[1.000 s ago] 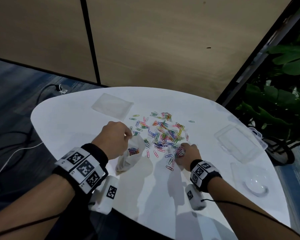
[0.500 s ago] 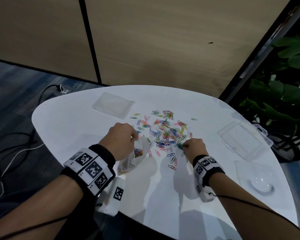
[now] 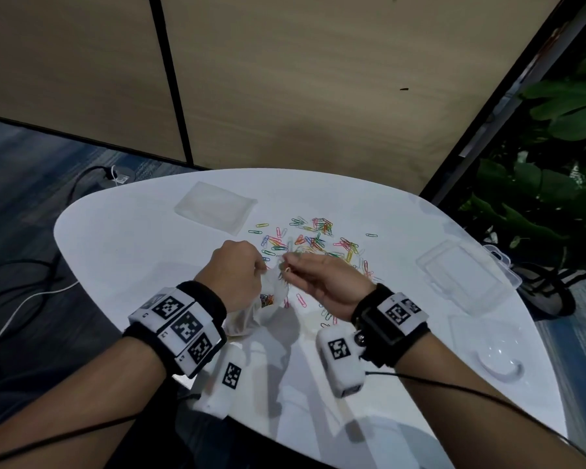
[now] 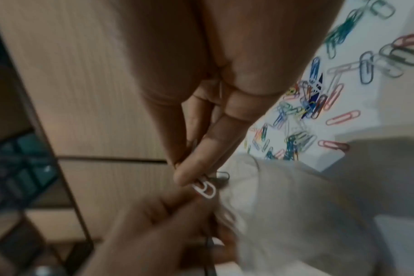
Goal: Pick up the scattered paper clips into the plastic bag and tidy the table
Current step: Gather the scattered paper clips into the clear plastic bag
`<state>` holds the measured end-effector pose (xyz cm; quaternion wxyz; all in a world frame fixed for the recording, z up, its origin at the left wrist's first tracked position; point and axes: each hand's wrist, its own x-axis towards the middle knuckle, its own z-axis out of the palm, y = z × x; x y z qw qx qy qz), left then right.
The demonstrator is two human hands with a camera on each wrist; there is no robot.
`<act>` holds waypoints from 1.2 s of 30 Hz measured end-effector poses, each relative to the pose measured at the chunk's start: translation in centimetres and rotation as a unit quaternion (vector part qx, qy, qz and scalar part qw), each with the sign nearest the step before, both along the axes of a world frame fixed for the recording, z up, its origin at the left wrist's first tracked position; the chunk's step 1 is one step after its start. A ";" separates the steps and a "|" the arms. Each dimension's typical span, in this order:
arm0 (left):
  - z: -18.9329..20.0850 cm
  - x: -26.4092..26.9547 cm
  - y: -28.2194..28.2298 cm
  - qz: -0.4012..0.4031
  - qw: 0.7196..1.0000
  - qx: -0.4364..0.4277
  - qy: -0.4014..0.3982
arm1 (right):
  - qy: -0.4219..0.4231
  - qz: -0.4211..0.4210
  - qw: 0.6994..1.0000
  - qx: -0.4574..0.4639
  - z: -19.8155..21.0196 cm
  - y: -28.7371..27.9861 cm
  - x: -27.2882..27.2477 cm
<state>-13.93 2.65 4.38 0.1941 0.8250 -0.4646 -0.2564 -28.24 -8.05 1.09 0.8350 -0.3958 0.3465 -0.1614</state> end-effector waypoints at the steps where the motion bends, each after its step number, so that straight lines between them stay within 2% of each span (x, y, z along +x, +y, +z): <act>1: 0.0 0.0 0.0 0.001 1.000 -0.004 -0.001 | 0.021 0.018 0.999 -0.031 -0.2 0.9 0.5; 3: 0.0 0.0 0.0 0.007 1.000 -0.011 0.002 | 0.079 0.028 0.988 -0.128 -0.9 2.0 0.9; 4: 0.0 -0.1 0.0 0.010 1.000 -0.012 0.003 | 0.120 0.032 0.972 -0.198 -1.3 2.3 1.0; 7: -0.1 -0.2 0.0 0.005 1.000 -0.011 0.000 | 0.235 0.054 0.877 -0.416 -2.0 2.7 1.3; 9: -0.1 -0.3 0.0 -0.010 1.000 -0.007 -0.009 | 0.245 0.095 0.825 -0.500 -1.9 3.0 1.6; 11: -0.1 -0.4 0.0 -0.019 1.000 -0.004 -0.012 | 0.268 0.184 0.758 -0.564 -1.3 3.2 1.8; 12: -0.1 -0.3 0.0 -0.020 1.000 -0.002 -0.012 | 0.274 0.220 0.741 -0.572 -1.0 3.2 1.8; 13: -0.1 -0.2 0.1 -0.020 1.000 -0.001 -0.014 | 0.262 0.233 0.745 -0.567 -0.8 3.2 1.8; 14: -0.1 -0.1 0.2 -0.019 1.000 -0.002 -0.016 | 0.242 0.220 0.771 -0.547 -0.3 3.1 1.7; 16: 0.0 0.4 0.4 -0.012 1.000 -0.006 -0.014 | 0.200 0.145 0.861 -0.444 0.3 2.1 1.3; 17: 0.0 0.6 0.5 -0.007 1.000 -0.008 -0.009 | 0.194 0.108 0.890 -0.397 0.4 1.3 0.8; 18: -0.1 1.0 0.7 0.000 1.000 -0.010 -0.003 | 0.206 0.079 0.902 -0.371 0.3 0.3 0.1; 19: 0.0 1.3 0.8 0.006 1.000 -0.011 0.004 | 0.249 0.070 0.891 -0.372 -0.2 -0.9 -0.9; 20: 0.0 1.6 1.0 0.012 1.000 -0.012 0.008 | 0.315 0.084 0.868 -0.373 -1.0 -1.9 -2.0; 22: 0.0 2.4 1.4 0.025 1.000 -0.011 0.009 | 0.463 0.156 0.798 -0.351 -3.4 -3.3 -4.4; 24: 0.1 3.0 2.0 0.036 0.999 -0.010 0.005 | 0.540 0.210 0.741 -0.339 -6.2 -3.2 -5.7; 25: 0.1 3.4 2.3 0.039 0.999 -0.010 0.002 | 0.547 0.208 0.729 -0.355 -7.4 -2.8 -5.9; 26: 0.1 3.7 2.6 0.041 0.999 -0.009 -0.001 | 0.539 0.185 0.730 -0.378 -8.4 -2.4 -5.7; 29: 0.2 4.2 3.2 0.039 0.999 -0.011 -0.004 | 0.474 0.098 0.756 -0.441 -9.9 -1.9 -3.8; 31: 0.1 4.3 3.3 0.036 0.999 -0.012 -0.006 | 0.451 0.075 0.759 -0.464 -10.5 -2.2 -2.2; 34: 0.0 4.2 3.2 0.034 0.999 -0.016 -0.006 | 0.438 0.100 0.730 -0.514 -11.4 -3.1 -0.6; 36: -0.2 4.2 3.1 0.031 0.999 -0.016 -0.005 | 0.429 0.153 0.686 -0.568 -11.9 -3.4 0.1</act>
